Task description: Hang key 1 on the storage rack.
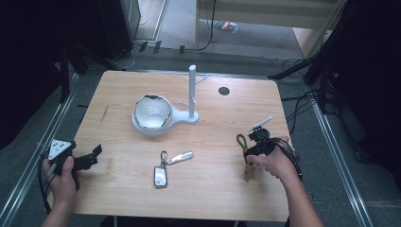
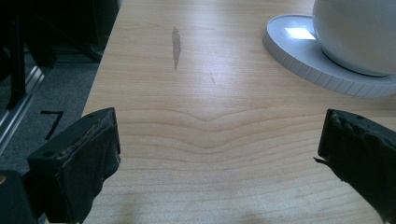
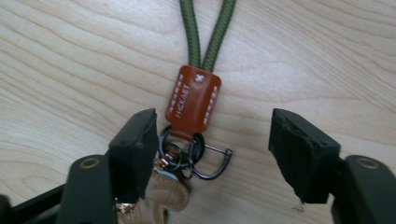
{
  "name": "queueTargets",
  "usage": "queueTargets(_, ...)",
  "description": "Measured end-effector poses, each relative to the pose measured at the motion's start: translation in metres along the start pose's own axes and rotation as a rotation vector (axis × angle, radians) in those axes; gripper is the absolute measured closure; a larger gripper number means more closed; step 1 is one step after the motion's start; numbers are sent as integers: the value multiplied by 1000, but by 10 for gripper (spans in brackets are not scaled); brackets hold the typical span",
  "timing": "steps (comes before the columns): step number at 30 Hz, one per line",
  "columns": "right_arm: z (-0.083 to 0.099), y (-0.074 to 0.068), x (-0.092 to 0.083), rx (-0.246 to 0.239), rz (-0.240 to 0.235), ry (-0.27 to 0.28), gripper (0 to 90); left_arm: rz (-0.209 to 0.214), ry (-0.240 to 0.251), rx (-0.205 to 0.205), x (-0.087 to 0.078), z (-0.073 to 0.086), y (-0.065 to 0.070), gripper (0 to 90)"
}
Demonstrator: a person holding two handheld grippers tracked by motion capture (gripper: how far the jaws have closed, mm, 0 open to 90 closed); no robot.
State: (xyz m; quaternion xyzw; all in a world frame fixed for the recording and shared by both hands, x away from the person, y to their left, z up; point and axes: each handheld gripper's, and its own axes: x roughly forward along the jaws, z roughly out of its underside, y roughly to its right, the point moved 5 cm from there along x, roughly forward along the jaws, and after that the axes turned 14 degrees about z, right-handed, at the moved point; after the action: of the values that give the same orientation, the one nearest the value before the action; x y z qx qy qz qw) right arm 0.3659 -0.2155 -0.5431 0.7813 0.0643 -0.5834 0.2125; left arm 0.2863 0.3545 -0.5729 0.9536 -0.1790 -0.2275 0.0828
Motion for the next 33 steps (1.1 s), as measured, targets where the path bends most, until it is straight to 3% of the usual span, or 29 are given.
queueTargets(8, -11, -8, 2, -13, 21, -11, 472, 2, 1, 0, 0, 0, 0, 0)
queueTargets(19, -15, -15, 9, 25, 45, -87, 581, 4, 2, 0, 0, 0, 0, 0)
queueTargets(33, -16, -15, 11, 53, 15, -126, 663, 3, 0, 2, 0, 0, 0, 0)
